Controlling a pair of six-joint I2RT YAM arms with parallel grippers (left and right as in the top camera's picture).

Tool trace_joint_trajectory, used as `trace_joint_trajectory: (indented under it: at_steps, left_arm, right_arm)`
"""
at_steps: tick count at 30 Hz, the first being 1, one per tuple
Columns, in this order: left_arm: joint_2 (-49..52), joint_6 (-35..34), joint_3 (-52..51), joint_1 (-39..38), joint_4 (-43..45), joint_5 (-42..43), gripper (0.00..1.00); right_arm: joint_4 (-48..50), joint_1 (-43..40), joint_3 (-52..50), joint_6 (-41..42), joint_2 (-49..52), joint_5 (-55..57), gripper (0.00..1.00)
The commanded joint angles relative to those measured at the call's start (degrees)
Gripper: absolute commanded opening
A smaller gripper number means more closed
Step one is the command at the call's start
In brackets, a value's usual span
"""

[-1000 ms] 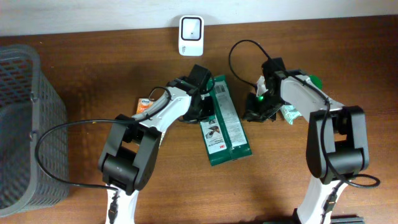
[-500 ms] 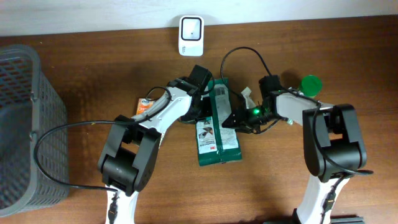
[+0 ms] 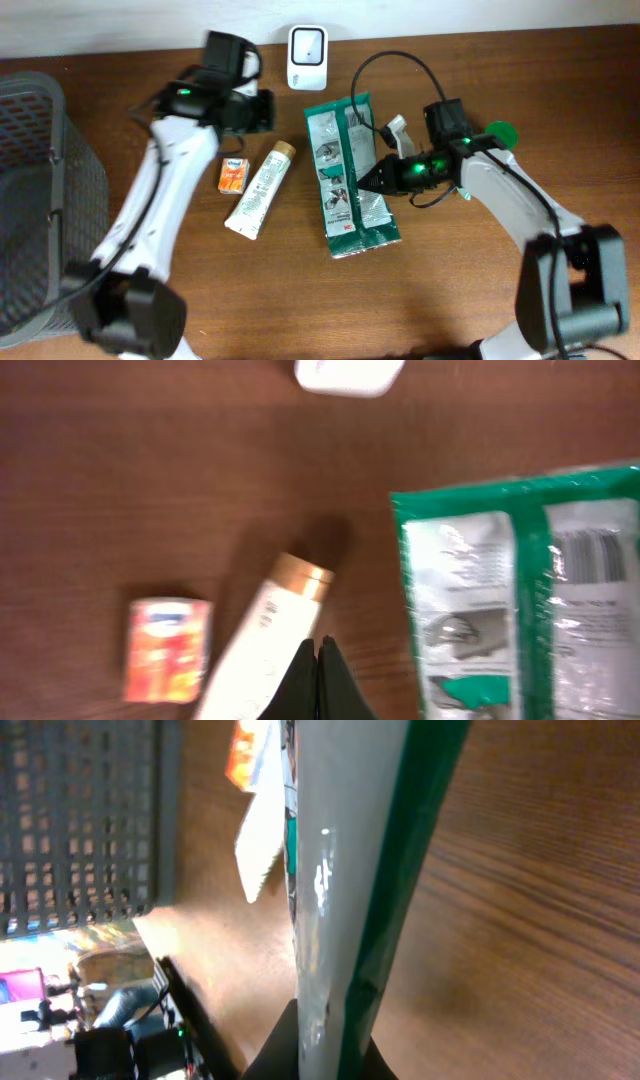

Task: Scan the item barcode
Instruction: 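Lift the packet with the right gripper and hold it at the scanner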

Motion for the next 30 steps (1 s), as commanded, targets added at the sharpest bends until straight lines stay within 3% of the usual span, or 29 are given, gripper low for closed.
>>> trace_joint_trajectory:
  at_steps: [1,2,3,4,6,10,14,17,20,22,23,26,30]
  left_arm:
    - [-2.93,9.11,0.02,6.4,-1.38,-0.44,0.2]
    - [-2.89,9.09,0.0,8.46,-1.53,-1.66,0.43]
    - [-2.89,9.09,0.0,10.08,-1.73,-2.71,0.52]
    - [-2.89,9.09,0.0,11.85,-1.7,-3.02,0.72]
    - [-2.89,9.09,0.0,15.21,-1.64,-4.94,0.99]
    - [-2.89,9.09,0.0,20.41,-1.49,-7.45,0.99]
    - [-2.89,9.07,0.0,20.65,-1.51,-7.43,0.99]
    - [-2.89,9.07,0.0,20.65,-1.51,-7.45,0.99]
    - [-2.89,9.07,0.0,20.65,-1.51,-7.43,0.99]
    - [-2.89,9.07,0.0,20.65,-1.51,-7.43,0.99]
    - [-2.89,9.07,0.0,20.65,-1.51,-7.43,0.99]
    - [-2.89,9.07,0.0,20.65,-1.51,-7.45,0.99]
    - [-2.89,9.07,0.0,20.65,-1.51,-7.45,0.99]
  right_arm:
    - [-2.23,-0.28,1.11,-2.73,-8.48,-2.23,0.04]
    - [-3.78,-0.28,1.11,-2.73,-11.67,-5.07,0.04]
    - [-4.94,-0.28,1.11,-2.73,-14.32,-6.56,0.04]
    - [-5.95,-0.28,1.11,-2.49,-16.87,-6.73,0.04]
    - [-7.63,-0.28,1.11,0.81,-21.92,-9.18,0.04]
    - [-7.58,-0.28,1.6,4.09,-22.77,-17.49,0.04]
    - [-7.63,3.63,8.02,7.32,-22.64,-13.29,0.04]
    - [-16.0,8.35,20.65,6.95,-17.27,5.11,0.04]
    - [-31.61,13.44,48.59,0.74,0.02,30.75,0.04]
    - [-35.98,15.39,63.23,-0.31,10.99,47.41,0.04]
    - [-35.95,15.89,65.24,-1.66,13.51,52.87,0.04]
    - [-28.85,18.86,65.81,-4.24,23.91,86.75,0.04]
    - [-16.22,20.24,65.81,-7.17,33.4,102.03,0.04]
